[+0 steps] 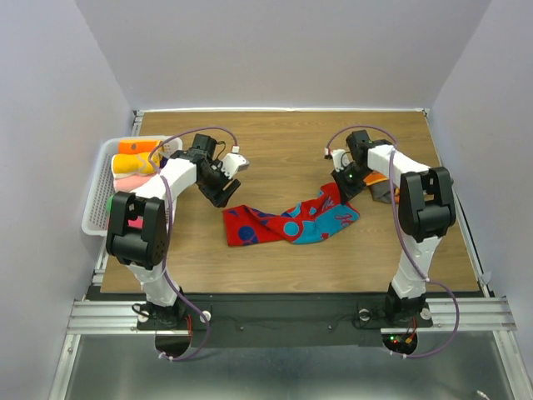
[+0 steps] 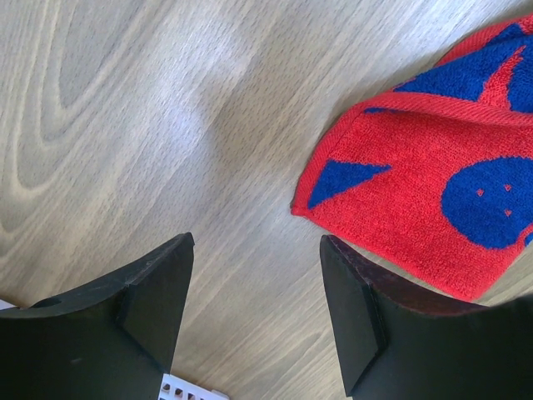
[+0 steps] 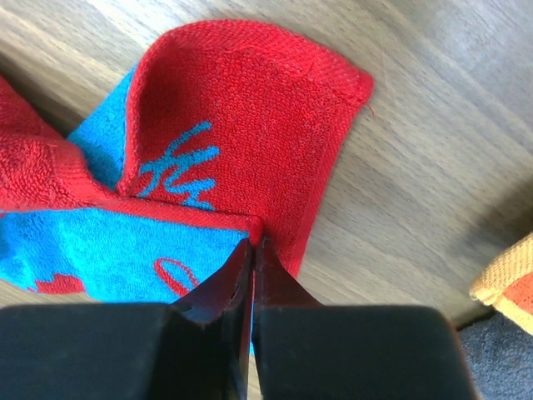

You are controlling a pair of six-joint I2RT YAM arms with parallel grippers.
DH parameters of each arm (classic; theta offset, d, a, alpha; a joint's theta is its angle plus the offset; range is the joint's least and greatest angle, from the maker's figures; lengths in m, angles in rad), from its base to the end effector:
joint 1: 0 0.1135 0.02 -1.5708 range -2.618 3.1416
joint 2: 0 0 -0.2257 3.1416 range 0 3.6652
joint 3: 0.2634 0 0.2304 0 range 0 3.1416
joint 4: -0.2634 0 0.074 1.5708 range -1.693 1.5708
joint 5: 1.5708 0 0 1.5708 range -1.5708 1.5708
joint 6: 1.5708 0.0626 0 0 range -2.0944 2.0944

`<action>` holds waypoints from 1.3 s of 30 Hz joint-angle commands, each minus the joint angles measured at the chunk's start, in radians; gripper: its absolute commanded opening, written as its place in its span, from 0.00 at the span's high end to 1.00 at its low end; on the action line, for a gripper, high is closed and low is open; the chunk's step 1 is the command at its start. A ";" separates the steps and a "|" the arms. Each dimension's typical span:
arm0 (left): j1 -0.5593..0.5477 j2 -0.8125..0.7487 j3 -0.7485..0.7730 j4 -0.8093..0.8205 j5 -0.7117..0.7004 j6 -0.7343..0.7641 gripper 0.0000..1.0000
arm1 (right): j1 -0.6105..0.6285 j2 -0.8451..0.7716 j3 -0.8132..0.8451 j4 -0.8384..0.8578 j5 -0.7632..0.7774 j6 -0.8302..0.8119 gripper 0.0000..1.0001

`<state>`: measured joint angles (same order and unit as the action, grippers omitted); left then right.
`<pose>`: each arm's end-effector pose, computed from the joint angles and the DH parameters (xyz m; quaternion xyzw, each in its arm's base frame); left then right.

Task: Roll the towels
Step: Flatten the towel

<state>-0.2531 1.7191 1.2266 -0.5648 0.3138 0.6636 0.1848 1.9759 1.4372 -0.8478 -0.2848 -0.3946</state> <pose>0.3276 -0.1047 0.1681 0.4583 0.8392 -0.0968 0.2764 0.3460 0.0826 0.1265 -0.2941 0.9409 0.1310 0.1054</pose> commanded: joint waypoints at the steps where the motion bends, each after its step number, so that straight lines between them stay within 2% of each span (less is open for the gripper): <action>1: 0.026 0.010 0.033 -0.026 0.027 0.007 0.27 | 0.005 -0.015 0.034 0.003 -0.017 -0.010 0.99; 9: 0.037 0.028 -0.010 -0.018 0.070 0.024 0.27 | 0.007 -0.141 0.035 0.003 -0.085 0.010 0.99; 16: 0.029 0.076 -0.013 -0.003 0.125 0.001 0.27 | 0.007 -0.172 0.046 0.003 -0.091 0.019 0.99; 19: 0.008 0.074 -0.039 0.020 0.105 -0.009 0.29 | 0.004 -0.184 0.051 0.001 -0.090 0.022 0.99; 29: -0.067 0.071 -0.124 0.078 0.018 -0.030 0.46 | 0.004 -0.186 0.045 0.001 -0.080 0.023 0.99; 33: -0.104 0.066 -0.186 0.109 -0.065 -0.033 0.59 | 0.004 -0.184 0.046 0.003 -0.076 0.023 0.99; 35: -0.124 0.060 -0.209 0.123 -0.087 -0.036 0.62 | 0.004 -0.183 0.046 0.000 -0.071 0.026 0.99; 39: -0.167 0.060 -0.262 0.146 -0.116 -0.056 0.80 | -0.002 -0.183 0.046 0.001 -0.070 0.033 0.99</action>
<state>-0.3775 1.7393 1.0534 -0.3801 0.2195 0.6418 0.1844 1.8309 1.4460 -0.8524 -0.3588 -0.3702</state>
